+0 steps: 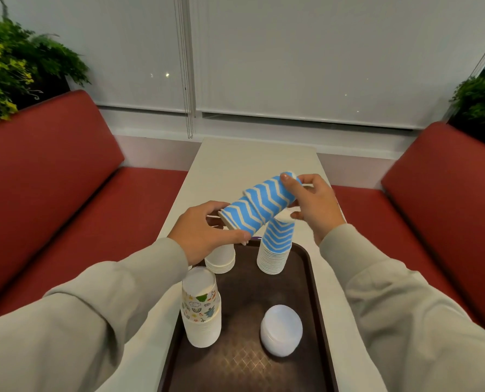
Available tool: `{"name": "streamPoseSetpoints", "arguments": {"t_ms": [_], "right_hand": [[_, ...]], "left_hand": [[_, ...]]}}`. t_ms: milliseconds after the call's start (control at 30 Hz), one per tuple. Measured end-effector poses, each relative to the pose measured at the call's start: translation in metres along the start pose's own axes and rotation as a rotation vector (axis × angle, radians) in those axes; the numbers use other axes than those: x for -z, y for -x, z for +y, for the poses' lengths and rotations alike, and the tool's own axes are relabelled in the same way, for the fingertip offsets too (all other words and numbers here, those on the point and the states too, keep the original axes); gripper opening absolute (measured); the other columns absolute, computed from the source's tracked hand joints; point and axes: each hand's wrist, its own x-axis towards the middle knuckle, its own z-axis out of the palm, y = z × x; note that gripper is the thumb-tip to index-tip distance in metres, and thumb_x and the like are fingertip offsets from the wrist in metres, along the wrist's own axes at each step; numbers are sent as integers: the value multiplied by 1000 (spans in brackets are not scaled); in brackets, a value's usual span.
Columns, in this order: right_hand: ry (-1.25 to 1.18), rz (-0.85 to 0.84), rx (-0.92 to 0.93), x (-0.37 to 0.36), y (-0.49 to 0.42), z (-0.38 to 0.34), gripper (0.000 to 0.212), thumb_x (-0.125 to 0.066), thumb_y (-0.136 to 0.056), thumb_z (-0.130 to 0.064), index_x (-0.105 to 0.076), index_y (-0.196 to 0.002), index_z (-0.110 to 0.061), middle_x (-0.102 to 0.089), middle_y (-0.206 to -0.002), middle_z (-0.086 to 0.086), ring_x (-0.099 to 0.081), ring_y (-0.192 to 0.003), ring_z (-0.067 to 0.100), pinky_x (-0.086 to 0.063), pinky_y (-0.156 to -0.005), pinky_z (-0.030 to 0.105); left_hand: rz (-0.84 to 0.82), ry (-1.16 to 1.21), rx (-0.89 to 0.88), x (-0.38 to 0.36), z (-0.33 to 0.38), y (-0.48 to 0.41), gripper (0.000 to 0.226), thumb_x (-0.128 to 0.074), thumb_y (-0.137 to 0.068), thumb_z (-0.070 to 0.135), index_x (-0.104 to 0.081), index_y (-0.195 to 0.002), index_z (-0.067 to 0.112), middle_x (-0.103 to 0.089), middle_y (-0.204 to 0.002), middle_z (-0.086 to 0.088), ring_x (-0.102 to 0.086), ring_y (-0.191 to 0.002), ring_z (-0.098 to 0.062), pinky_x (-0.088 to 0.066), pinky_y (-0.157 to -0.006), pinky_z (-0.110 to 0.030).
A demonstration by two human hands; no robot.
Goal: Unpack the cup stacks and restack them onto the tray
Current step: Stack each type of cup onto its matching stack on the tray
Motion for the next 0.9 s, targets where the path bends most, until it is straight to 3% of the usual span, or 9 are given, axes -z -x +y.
{"name": "streamPoseSetpoints", "arguments": {"t_ms": [133, 267, 500, 667, 800, 900], "right_hand": [[101, 174, 139, 21, -14, -8, 33, -75, -82, -53, -56, -98, -31, -66, -106, -1, -65, -90, 15, -53, -76, 33], [340, 178, 261, 31, -18, -11, 37, -77, -83, -46, -56, -105, -25, -60, -99, -5, -56, -77, 7, -44, -63, 14], [723, 20, 265, 20, -11, 23, 43, -75, -84, -48, -54, -112, -24, -57, -112, 1, -55, -102, 25, -51, -85, 41], [858, -87, 219, 11, 0, 49, 44, -71, -88, -45, -54, -121, -21, -54, -121, 4, -52, -111, 26, -48, -93, 42], [848, -61, 191, 10, 4, 55, 39, -64, -93, -47, -60, -123, -22, -51, -131, 2, -51, -119, 23, -46, -100, 41], [633, 13, 181, 4, 7, 37, 38, -57, -96, -51, -61, -121, -23, -57, -123, -3, -58, -107, 18, -49, -89, 34]], "left_hand": [[41, -4, 30, 8, -7, -2, 62, -91, -59, 46, -63, -114, 34, -69, -109, 15, -66, -103, -7, -54, -89, -29], [95, -15, 46, 14, -12, -4, 60, -90, -65, 40, -66, -118, 28, -71, -109, 12, -67, -98, -6, -54, -85, -28], [112, 0, 41, 11, -11, -5, 58, -90, -67, 36, -66, -119, 27, -71, -109, 12, -68, -96, -4, -54, -83, -25], [105, 7, 33, 10, -8, -3, 60, -89, -68, 36, -65, -122, 26, -70, -111, 11, -67, -97, -4, -52, -80, -22], [105, 39, 43, 11, -8, -2, 66, -90, -68, 34, -62, -127, 26, -69, -115, 9, -68, -98, -5, -54, -84, -25], [108, 50, 39, 11, -6, -1, 65, -90, -67, 35, -62, -125, 27, -69, -114, 11, -67, -101, -5, -55, -85, -26]]}}
